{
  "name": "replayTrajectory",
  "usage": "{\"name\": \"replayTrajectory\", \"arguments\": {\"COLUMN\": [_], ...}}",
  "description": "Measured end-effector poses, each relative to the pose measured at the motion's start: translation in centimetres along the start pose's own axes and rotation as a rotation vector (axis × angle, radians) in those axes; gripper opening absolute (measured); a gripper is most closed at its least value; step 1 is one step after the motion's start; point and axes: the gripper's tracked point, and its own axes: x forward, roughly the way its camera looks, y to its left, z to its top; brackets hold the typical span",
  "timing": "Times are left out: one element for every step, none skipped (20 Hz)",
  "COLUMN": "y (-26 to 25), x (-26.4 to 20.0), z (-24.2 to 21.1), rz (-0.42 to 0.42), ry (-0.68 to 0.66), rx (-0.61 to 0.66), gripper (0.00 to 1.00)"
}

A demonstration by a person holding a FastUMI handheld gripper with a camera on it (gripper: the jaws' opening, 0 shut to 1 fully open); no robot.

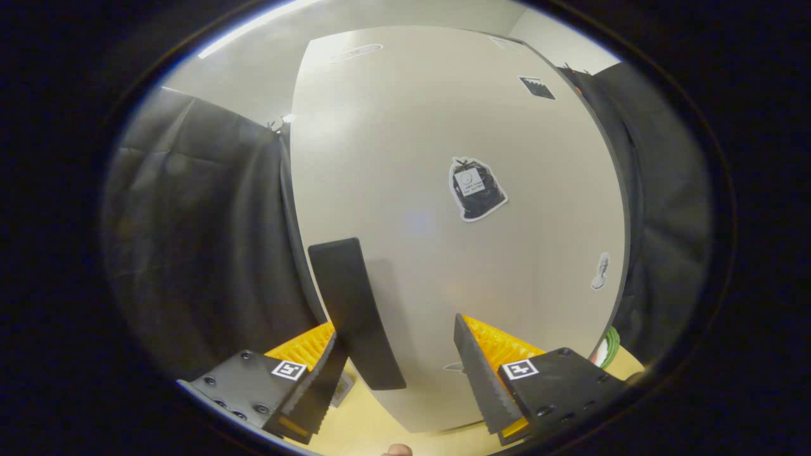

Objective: Open the shoe cabinet door, grab the shoes and put them into the shoe cabinet, then close the shoe cabinet door.

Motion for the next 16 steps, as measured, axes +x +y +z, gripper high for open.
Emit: {"name": "replayTrajectory", "arguments": {"y": [0.0,0.0,-0.1,-0.1,-0.1,-0.2,-0.4,-0.3,-0.3,-0.3,-0.2,0.0,0.1,0.1,0.1,0.2], "x": [0.1,0.1,0.1,0.1,0.1,0.1,0.1,-0.2,-0.3,-0.5,-0.7,-0.8,-0.9,-0.9,-1.0,-0.8], "z": [0.1,0.1,0.2,0.4,0.6,1.0,1.2,1.3,1.6,2.0,2.5,2.9,3.4,3.8,4.3,4.6], "rz": [-0.003,-0.006,-0.011,-0.015,-0.021,-0.028,-0.038,-0.048,-0.055,-0.060,-0.062,-0.065,-0.069,-0.073,-0.077,-0.075], "ry": [-0.003,-0.006,-0.009,-0.015,-0.021,-0.027,-0.030,-0.031,-0.036,-0.048,-0.066,-0.079,-0.089,-0.098,-0.107,-0.114], "rx": [0.000,-0.003,-0.008,-0.012,-0.017,-0.024,-0.032,-0.041,-0.051,-0.056,-0.055,-0.049,-0.042,-0.041,-0.045,-0.048], "gripper": [0.94,0.94,0.94,0.94,0.94,0.94,0.94,0.94,0.94,0.94,0.94,0.94,0.94,0.94,0.94,0.94]}}
